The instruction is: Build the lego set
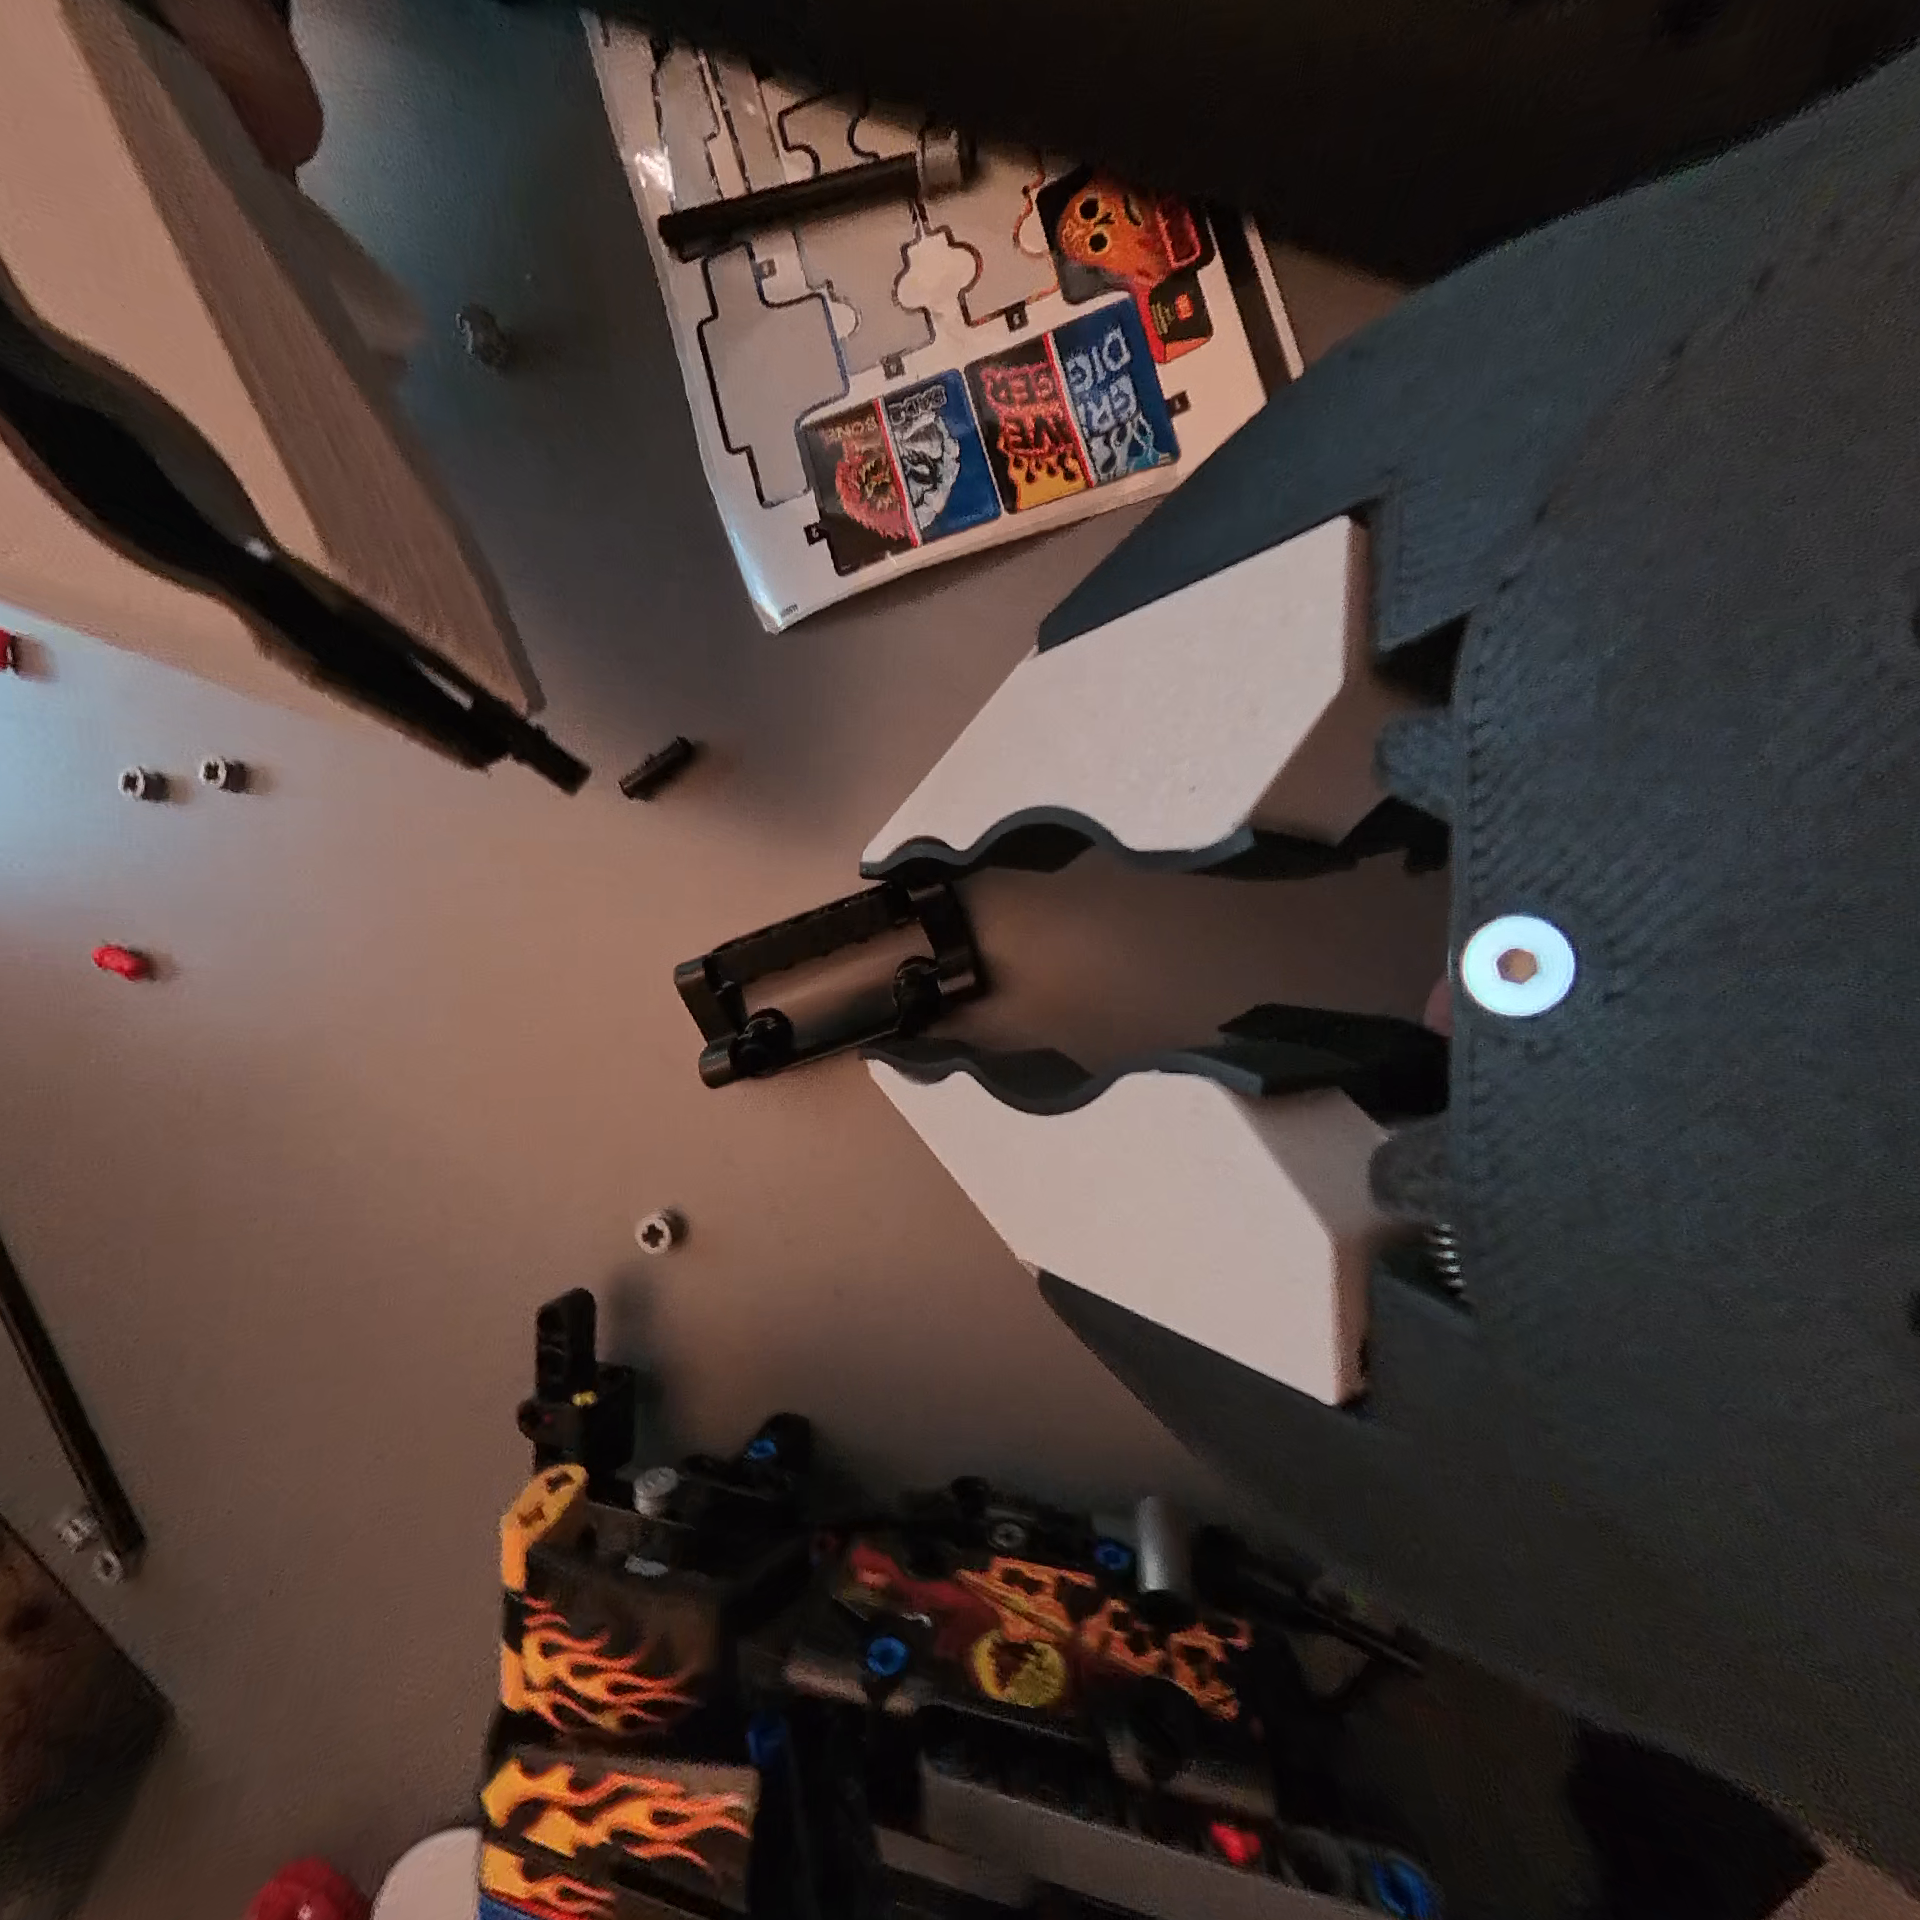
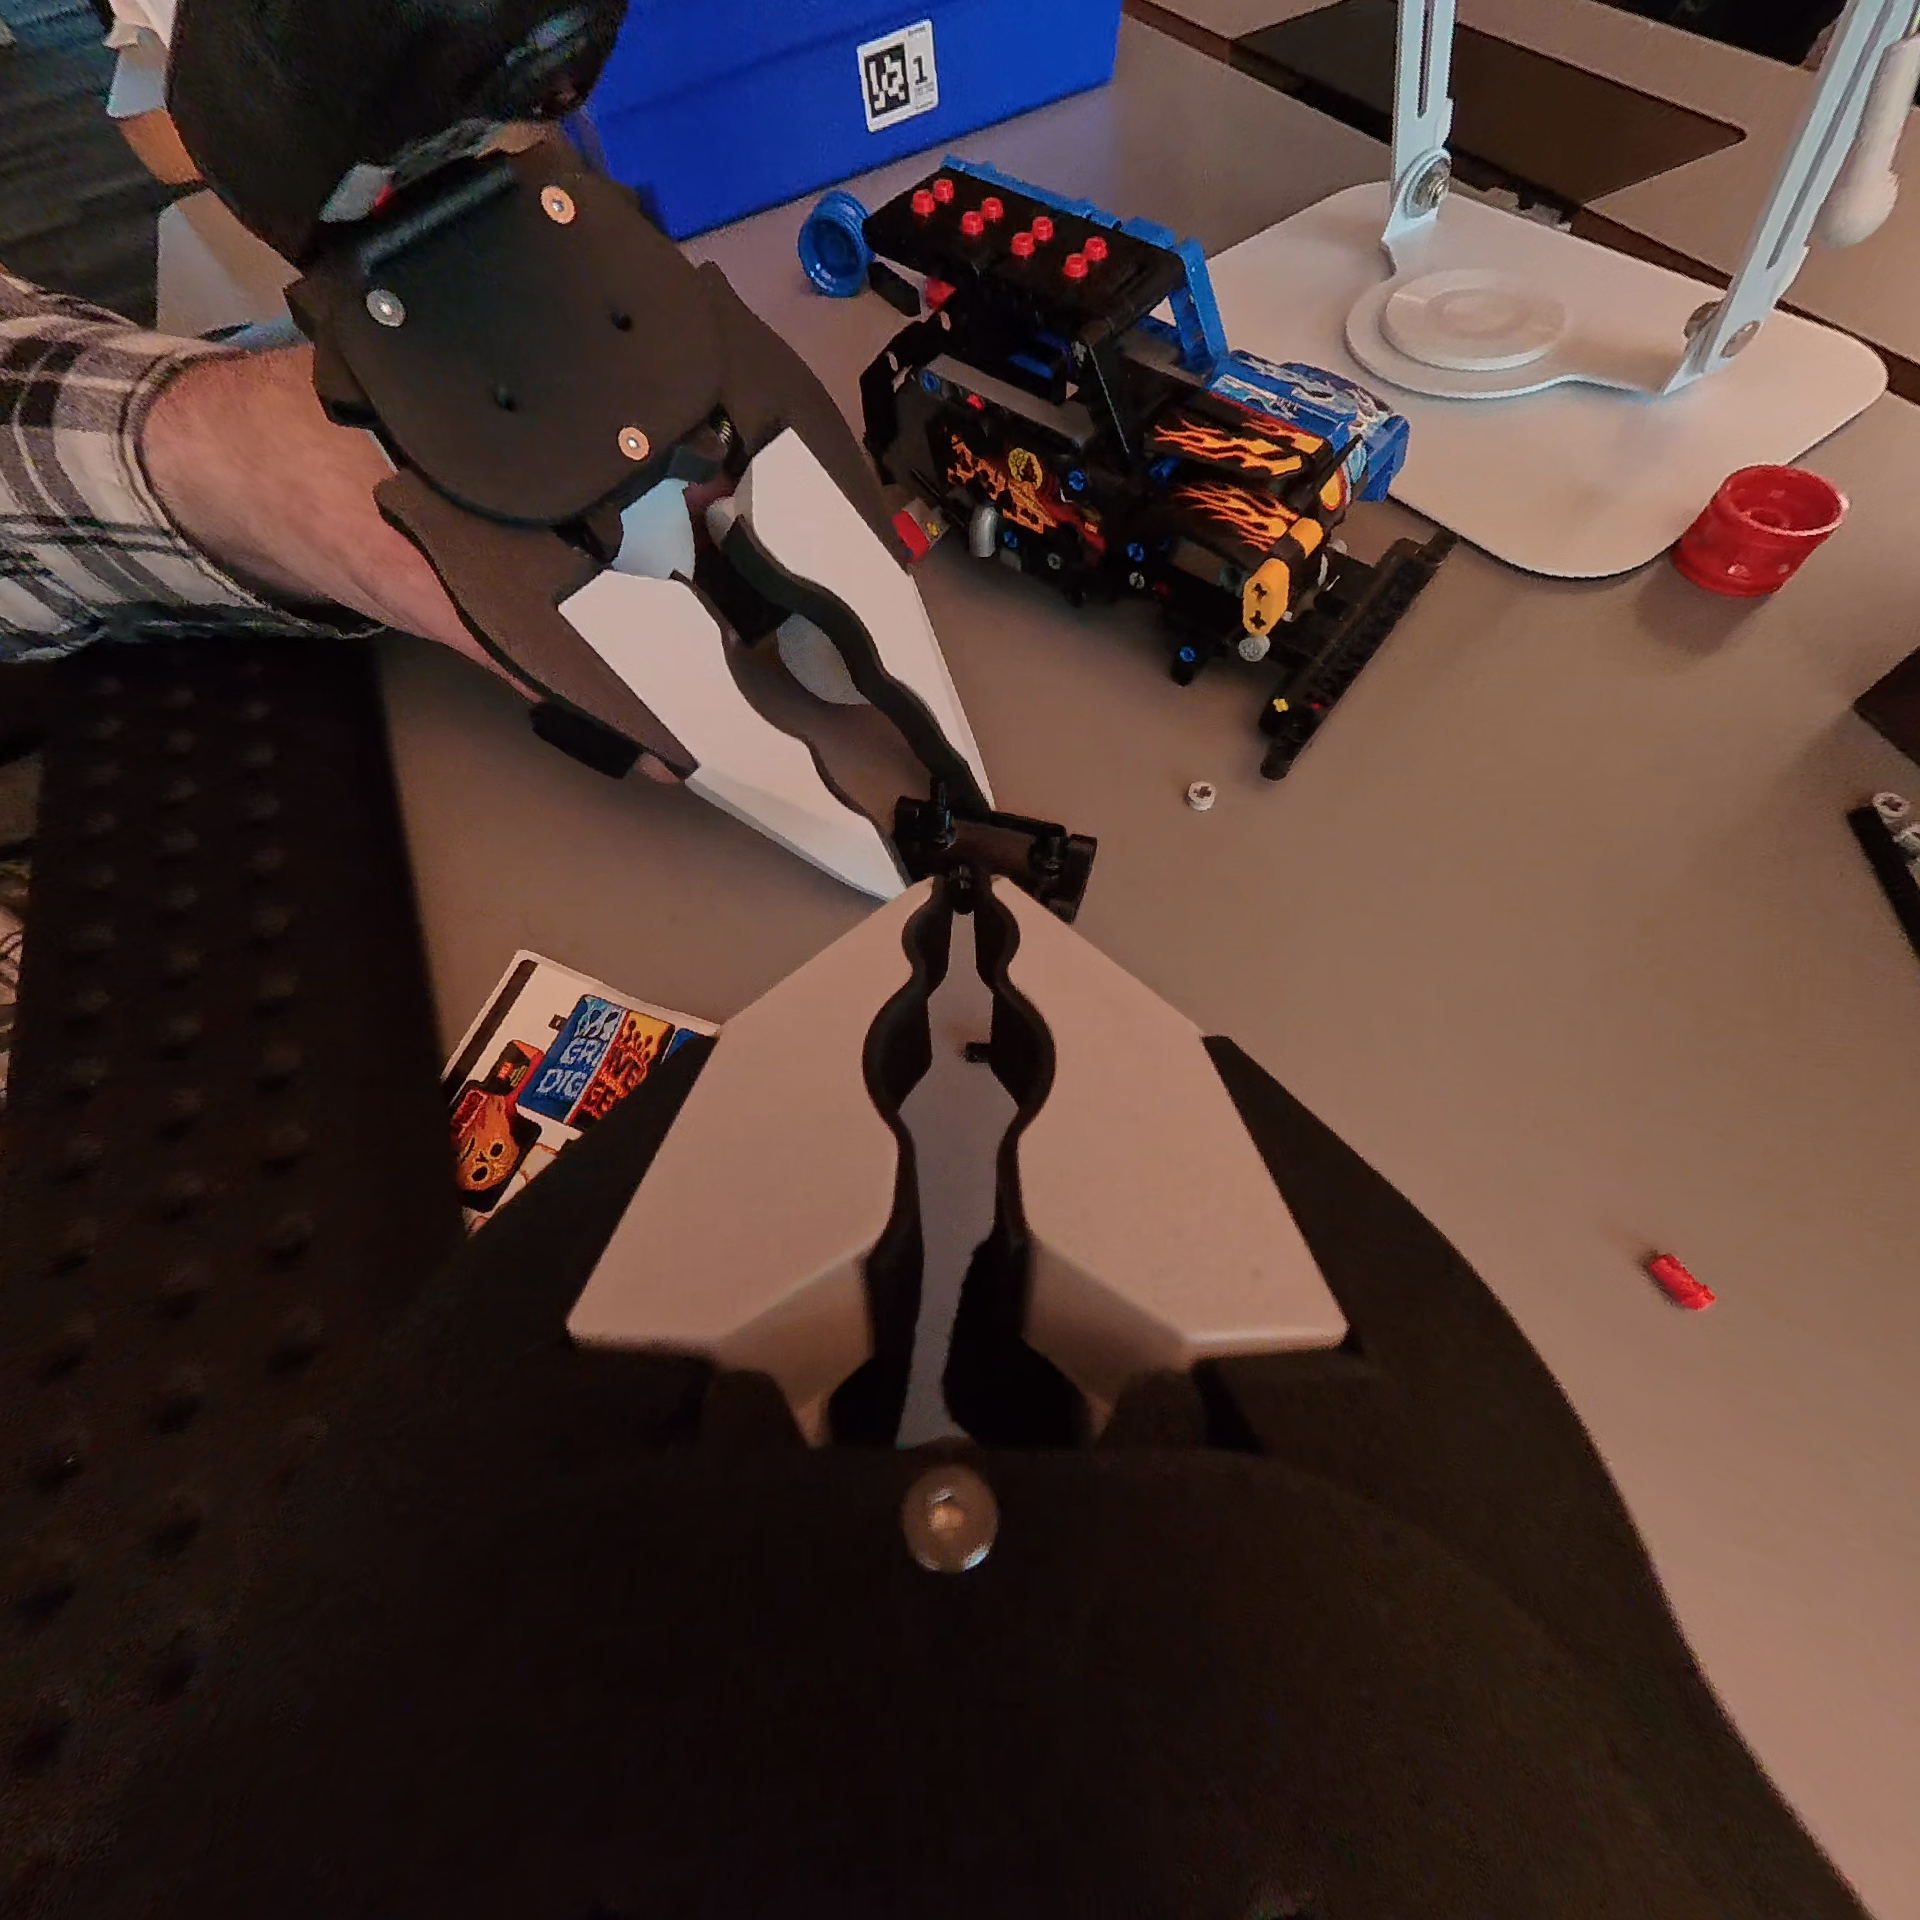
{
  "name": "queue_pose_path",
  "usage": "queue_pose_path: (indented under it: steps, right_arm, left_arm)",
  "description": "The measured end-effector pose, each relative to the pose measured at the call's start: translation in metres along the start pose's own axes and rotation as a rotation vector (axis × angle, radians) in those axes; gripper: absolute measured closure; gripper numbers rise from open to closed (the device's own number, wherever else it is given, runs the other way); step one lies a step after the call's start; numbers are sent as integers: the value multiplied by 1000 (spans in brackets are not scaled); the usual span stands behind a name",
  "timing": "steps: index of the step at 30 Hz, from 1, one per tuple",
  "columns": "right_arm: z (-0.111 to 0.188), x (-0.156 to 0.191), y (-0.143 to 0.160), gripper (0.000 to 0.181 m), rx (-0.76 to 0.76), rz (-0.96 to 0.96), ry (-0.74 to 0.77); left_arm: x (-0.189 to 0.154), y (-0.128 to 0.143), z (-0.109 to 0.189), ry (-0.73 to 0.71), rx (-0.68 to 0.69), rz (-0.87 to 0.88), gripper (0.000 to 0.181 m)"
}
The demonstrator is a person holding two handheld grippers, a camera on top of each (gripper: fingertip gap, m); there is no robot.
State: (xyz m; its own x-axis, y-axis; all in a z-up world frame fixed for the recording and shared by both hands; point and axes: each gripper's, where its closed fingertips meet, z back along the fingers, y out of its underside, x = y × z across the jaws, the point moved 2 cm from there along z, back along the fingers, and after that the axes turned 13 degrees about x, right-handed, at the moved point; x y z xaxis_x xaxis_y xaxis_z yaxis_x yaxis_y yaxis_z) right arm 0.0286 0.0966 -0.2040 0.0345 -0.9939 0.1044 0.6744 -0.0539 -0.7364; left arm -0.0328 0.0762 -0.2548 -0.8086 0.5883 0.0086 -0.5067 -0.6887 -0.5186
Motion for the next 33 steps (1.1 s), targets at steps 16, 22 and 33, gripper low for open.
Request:
queue_pose_path:
  steps: [16, 22, 33]
  right_arm:
    - [-14, -11, 18, 180, 170, 99, 114]
    - [-18, -13, 19, 180, 230, 166, 114]
    - [-22, -12, 20, 180, 399, 341, 134]
  left_arm:
    - [-20, -14, -8, 92, 31, -165, 149]
    - [-22, -17, -9, 36, 16, -232, 153]
    - [-27, -22, -10, -30, 14, -377, 153]
